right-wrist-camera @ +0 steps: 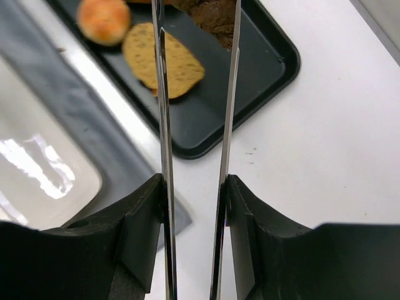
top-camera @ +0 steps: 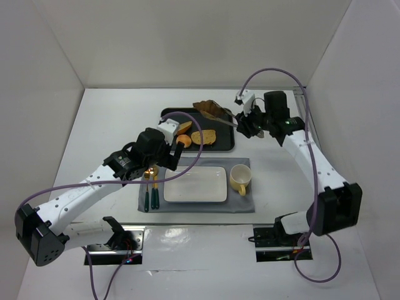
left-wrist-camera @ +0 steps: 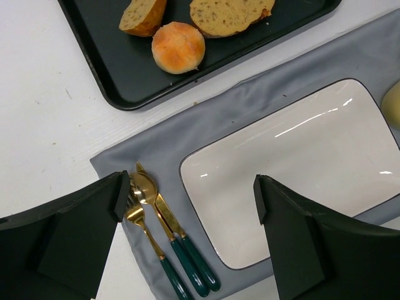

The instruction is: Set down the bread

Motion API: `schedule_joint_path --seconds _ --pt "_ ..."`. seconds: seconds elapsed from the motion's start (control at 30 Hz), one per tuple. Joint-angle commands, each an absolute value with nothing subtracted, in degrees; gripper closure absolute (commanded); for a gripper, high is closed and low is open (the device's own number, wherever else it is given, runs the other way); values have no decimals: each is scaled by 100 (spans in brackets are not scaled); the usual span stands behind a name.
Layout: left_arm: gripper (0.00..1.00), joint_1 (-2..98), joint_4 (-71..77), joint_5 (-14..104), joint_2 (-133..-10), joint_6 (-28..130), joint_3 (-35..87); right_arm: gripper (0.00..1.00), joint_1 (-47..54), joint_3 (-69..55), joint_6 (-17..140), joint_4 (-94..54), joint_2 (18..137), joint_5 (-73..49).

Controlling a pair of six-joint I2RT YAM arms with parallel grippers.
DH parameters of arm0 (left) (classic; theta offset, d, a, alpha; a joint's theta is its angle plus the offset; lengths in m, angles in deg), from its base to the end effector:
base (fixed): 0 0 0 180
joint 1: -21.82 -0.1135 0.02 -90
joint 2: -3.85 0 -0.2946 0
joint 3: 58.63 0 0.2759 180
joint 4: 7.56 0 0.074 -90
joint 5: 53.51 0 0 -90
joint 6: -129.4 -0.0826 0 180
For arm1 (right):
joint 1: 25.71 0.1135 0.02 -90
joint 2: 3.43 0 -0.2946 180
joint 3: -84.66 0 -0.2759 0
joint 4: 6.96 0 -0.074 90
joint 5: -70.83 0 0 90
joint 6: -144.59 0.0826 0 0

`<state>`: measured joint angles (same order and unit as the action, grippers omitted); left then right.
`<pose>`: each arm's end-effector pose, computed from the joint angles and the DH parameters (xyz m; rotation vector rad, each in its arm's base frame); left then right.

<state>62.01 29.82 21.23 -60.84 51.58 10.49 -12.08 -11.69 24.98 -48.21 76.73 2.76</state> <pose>0.2417 -0.1758 0.3175 0.3647 2.1024 -0.2546 0.3466 0.1158 0.3283 -0.9947 1.9483 0.2694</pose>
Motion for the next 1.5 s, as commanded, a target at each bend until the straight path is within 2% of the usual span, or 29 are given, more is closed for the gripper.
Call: schedule_joint_path --seconds 0.0,0.2,0.5,0.6,0.87,0.97,1.0,1.17,1.47 --pt "0 6181 2785 1866 -5909 5179 1027 67 -1200 -1501 2085 -5396 7094 1000" --pt "0 6128 2671 1576 -5689 5232 922 67 -1024 -1966 1023 -6627 6390 1484" --pt "0 5909 2486 1434 -5302 5337 764 67 -155 -2090 519 -7498 6336 1669" --pt "0 5909 2486 1434 -5302 5337 764 67 266 -2038 519 -7612 6528 1397" --pt "0 5909 2486 1487 -5302 5337 764 57 1024 -2037 949 -7622 6732 607" --pt "0 5909 2486 1487 -5302 5337 764 46 1173 -2037 1063 -7622 6732 545" --pt "0 5909 2486 1487 -5302 5337 764 40 1174 -2037 1064 -7569 6732 544" --pt "0 5909 2486 1540 -5302 5337 764 34 1174 -1985 1064 -7569 6679 491" --pt "0 5909 2486 1488 -5302 5337 764 32 1086 -1678 1064 -7455 6372 553"
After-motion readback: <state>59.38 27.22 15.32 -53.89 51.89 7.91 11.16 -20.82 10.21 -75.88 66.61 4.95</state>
